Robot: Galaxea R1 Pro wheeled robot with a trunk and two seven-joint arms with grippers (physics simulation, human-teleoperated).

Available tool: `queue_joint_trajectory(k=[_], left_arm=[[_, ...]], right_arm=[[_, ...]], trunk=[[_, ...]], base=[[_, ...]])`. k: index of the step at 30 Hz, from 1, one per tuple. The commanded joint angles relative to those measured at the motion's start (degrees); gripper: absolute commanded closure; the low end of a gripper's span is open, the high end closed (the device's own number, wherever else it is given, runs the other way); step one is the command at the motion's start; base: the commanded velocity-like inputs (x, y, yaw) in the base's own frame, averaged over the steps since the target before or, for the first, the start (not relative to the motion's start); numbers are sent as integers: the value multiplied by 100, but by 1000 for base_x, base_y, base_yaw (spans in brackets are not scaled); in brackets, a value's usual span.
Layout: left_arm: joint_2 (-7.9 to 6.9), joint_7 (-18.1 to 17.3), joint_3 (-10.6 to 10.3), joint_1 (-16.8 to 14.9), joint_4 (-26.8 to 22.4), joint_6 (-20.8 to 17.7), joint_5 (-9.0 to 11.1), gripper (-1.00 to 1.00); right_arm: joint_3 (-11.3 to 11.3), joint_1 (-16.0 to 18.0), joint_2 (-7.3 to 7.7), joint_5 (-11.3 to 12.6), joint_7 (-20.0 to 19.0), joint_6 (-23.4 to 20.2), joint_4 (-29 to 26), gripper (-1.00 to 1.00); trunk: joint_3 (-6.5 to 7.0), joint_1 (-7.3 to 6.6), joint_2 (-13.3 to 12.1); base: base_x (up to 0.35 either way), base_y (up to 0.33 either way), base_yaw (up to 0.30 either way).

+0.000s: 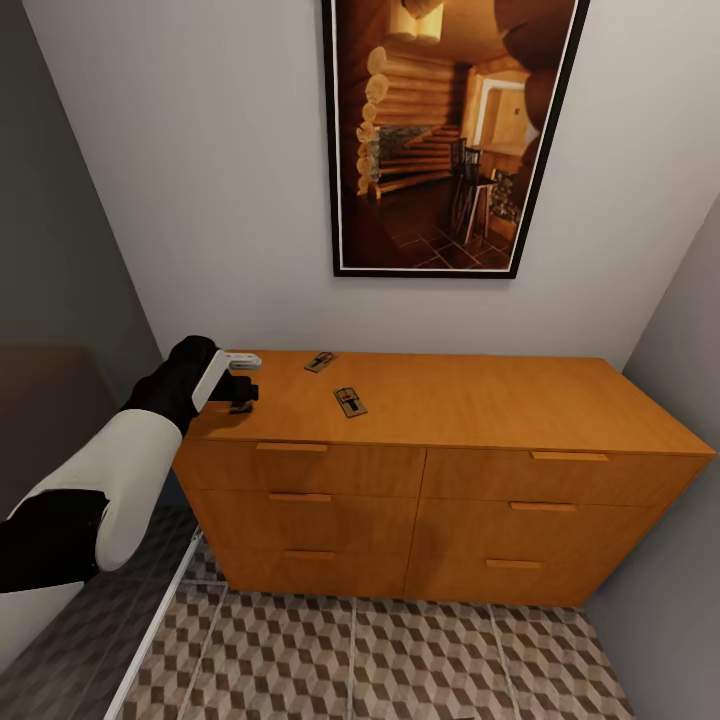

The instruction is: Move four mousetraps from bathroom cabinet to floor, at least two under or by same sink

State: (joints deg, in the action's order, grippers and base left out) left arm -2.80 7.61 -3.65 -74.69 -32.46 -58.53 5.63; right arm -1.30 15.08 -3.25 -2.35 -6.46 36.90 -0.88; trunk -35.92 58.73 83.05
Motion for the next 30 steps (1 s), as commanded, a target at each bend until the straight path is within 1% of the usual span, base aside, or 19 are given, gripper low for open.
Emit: queue_joint_trajectory(k=[1,14,30], left_arm=[[-8,48,-39,-3,-6,-21,61,-100],[-10,48,-46,-3,11,-18,61,-100],[-10,48,-55,-5,22,-18,61,-100]], right_arm=[[-7,4,0,-11,-4,15,5,100],[-5,4,0,-11,-4,16,4,100],[-6,4,0,-11,-4,18,7,100]], trunk=[[-5,0,3],[-5,0,3],[-5,0,3]], base=[[0,0,0],[37,0,0],[3,0,0]])
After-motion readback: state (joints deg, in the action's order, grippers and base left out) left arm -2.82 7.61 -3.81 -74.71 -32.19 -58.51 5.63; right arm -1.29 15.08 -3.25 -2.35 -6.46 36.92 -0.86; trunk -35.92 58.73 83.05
